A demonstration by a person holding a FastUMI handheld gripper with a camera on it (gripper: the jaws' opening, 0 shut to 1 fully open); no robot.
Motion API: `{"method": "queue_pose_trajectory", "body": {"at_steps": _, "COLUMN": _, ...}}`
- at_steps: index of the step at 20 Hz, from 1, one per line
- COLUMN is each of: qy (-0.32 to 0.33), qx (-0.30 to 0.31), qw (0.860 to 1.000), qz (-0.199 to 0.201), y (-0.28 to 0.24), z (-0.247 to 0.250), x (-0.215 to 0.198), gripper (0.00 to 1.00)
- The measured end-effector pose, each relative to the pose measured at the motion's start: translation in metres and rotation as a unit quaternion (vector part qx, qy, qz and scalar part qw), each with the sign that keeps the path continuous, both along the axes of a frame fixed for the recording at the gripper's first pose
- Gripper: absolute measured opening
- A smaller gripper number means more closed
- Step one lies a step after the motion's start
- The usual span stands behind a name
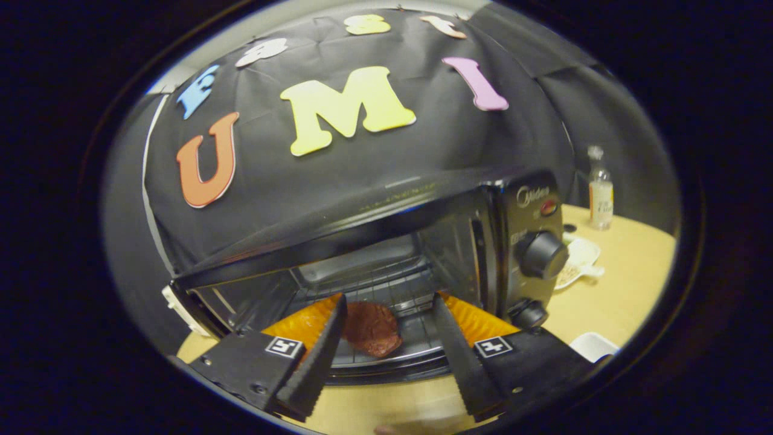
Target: Open the toaster oven, put the food inside, and close the toaster oven door.
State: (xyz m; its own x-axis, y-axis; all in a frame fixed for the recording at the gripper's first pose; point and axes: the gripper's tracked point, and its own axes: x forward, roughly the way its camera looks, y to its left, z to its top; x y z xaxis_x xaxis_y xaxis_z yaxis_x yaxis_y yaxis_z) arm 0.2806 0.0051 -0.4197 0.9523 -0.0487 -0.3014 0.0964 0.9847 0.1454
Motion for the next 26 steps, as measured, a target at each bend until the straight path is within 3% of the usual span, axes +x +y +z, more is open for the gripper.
{"method": "queue_pose_trajectory", "body": {"at_steps": 1, "qy": -0.020, "qx": -0.004, "qw": 1.000, "qz": 0.001, "y": 0.002, "z": 0.007, "x": -0.005, "gripper": 0.93}}
{"method": "queue_pose_trajectory", "body": {"at_steps": 4, "qy": -0.047, "qx": 0.003, "qw": 0.999, "qz": -0.003, "y": -0.002, "z": 0.020, "x": -0.021, "gripper": 1.00}}
{"method": "queue_pose_trajectory", "body": {"at_steps": 11, "qy": -0.075, "qx": -0.031, "qw": 0.997, "qz": -0.021, "y": -0.017, "z": 0.035, "x": -0.097, "gripper": 1.00}}
{"method": "queue_pose_trajectory", "body": {"at_steps": 16, "qy": -0.080, "qx": -0.088, "qw": 0.993, "qz": -0.002, "y": -0.011, "z": 0.036, "x": -0.158, "gripper": 1.00}}
{"method": "queue_pose_trajectory", "body": {"at_steps": 21, "qy": -0.011, "qx": -0.120, "qw": 0.992, "qz": 0.044, "y": 0.008, "z": 0.009, "x": -0.201, "gripper": 1.00}}
{"method": "queue_pose_trajectory", "body": {"at_steps": 26, "qy": 0.114, "qx": -0.120, "qw": 0.983, "qz": 0.083, "y": 0.033, "z": -0.044, "x": -0.221, "gripper": 1.00}}
